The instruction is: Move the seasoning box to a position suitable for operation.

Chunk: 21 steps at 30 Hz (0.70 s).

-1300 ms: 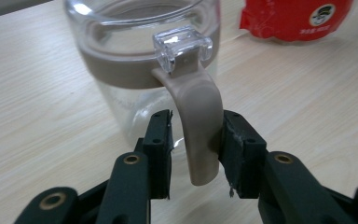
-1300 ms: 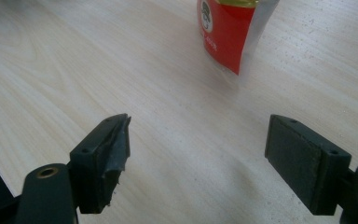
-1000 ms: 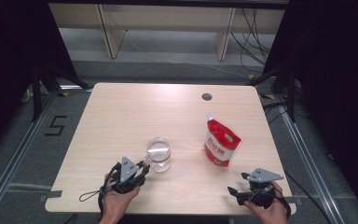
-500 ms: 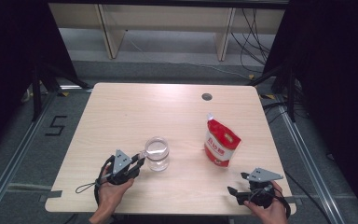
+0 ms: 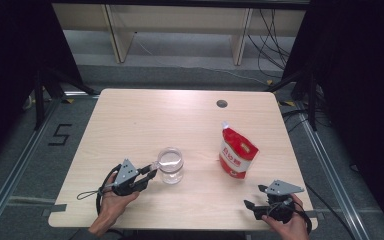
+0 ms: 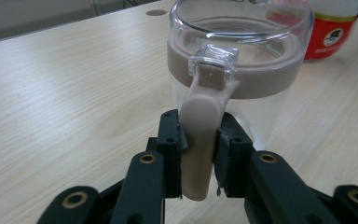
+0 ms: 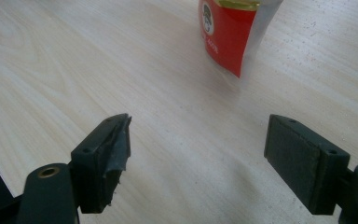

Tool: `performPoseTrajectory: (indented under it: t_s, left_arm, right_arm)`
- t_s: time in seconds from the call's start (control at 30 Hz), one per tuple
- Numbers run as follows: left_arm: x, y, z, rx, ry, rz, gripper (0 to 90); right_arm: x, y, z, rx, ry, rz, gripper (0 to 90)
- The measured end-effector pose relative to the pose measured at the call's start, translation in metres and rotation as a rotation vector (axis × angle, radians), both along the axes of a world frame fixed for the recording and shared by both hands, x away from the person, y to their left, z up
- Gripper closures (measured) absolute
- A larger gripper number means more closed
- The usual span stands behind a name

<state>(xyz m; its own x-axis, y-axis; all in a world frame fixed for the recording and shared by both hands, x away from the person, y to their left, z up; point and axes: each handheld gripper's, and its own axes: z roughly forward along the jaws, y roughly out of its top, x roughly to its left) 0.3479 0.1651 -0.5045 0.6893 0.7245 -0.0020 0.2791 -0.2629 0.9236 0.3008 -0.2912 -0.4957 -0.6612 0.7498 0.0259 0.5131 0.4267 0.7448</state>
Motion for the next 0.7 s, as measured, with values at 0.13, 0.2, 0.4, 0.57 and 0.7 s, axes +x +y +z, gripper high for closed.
performPoseTrajectory:
  t_s: [0.13, 0.2, 0.4, 0.57, 0.7]
  left_arm:
    - [-0.001, -0.003, 0.000, -0.003, -0.010, -0.036, 73.7]
    - [-0.002, -0.004, 0.000, 0.001, -0.003, -0.042, 73.7]
    - [-0.005, -0.011, 0.000, -0.004, -0.009, -0.099, 73.6]
    - [-0.007, -0.013, 0.000, -0.008, -0.019, -0.141, 73.5]
    - [-0.009, -0.018, -0.001, -0.014, -0.010, -0.168, 73.5]
  right_arm:
    - [0.000, 0.000, 0.000, -0.004, -0.010, 0.000, 23.5]
    - [0.000, 0.000, 0.000, 0.000, -0.003, 0.001, 23.5]
    - [-0.001, 0.001, 0.001, 0.001, 0.000, 0.007, 23.4]
    - [-0.001, 0.001, 0.002, 0.005, -0.008, 0.017, 23.4]
    - [-0.002, 0.001, 0.003, 0.003, -0.008, 0.019, 23.4]
